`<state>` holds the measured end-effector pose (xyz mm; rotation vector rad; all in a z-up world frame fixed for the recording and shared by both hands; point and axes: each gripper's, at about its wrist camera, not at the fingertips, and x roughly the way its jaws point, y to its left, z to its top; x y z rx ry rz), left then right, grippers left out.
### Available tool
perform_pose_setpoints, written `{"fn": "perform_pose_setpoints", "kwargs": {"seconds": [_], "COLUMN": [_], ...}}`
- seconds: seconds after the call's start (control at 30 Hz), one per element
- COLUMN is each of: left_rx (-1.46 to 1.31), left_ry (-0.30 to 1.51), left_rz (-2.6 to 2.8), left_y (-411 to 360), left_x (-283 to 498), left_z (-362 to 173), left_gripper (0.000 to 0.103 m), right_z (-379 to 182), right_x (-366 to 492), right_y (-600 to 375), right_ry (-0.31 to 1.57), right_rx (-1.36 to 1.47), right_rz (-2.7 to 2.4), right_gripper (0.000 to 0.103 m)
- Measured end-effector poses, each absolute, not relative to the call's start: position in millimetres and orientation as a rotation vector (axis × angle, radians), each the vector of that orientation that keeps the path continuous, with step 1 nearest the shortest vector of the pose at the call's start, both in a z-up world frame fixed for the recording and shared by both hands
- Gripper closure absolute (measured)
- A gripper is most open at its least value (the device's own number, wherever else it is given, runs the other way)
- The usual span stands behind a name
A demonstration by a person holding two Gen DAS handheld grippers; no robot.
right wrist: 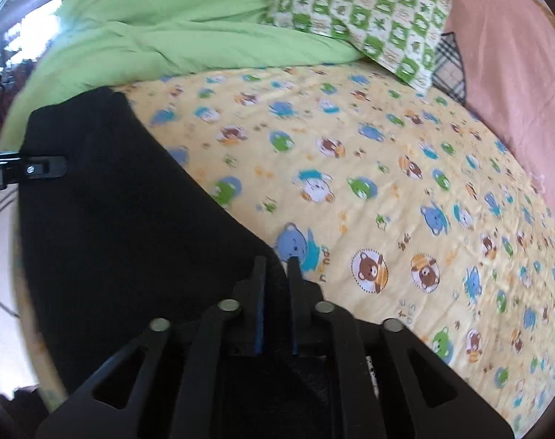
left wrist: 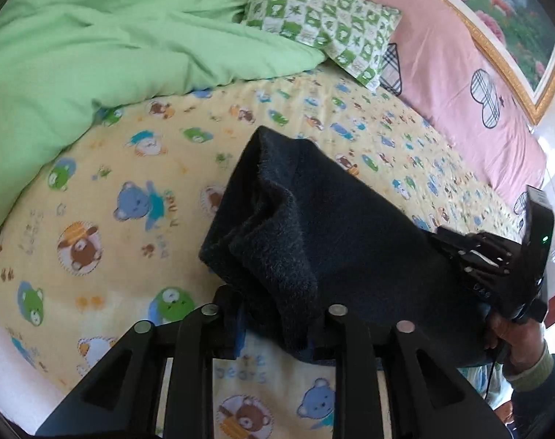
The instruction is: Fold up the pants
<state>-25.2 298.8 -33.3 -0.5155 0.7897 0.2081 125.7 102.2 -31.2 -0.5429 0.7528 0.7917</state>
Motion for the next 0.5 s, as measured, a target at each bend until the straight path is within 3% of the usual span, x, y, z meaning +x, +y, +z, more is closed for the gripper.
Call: {"fn": "perform_pose_setpoints", "kwargs": {"seconds": [0.03,0.07,0.17,0.37,0.5], "left_rx": [-0.522,-0.52,-0.521,-0.524,-0.473], "left_ry": [0.782,0.779,0.758,0.667,0.665], "left_rz": [0.214,0.228,0.291,0.364,0.285], "left_y": [302,303,305,301,278], "left_x": [-31,-35,-50,-74,-62], "left_z": [-30,-26,-15,19,35], "left_gripper": [0.073,0.067,0.056,0.055,0.055], "right_z": [-28,-22,-1,29,30], "right_x": [126,126,127,105,82], "right_y": [101,96,67,3,-33], "right_ry": [0.745,0.74,0.747,0.769,0.79], "right_rx": [-0.529,-0.5,-0.367,-0.152,-0.044], "right_rz": [0.768,0.744,0.705,0.704,0.697], "right_gripper": [0.071,0.065,0.064,0.064,0.058]}}
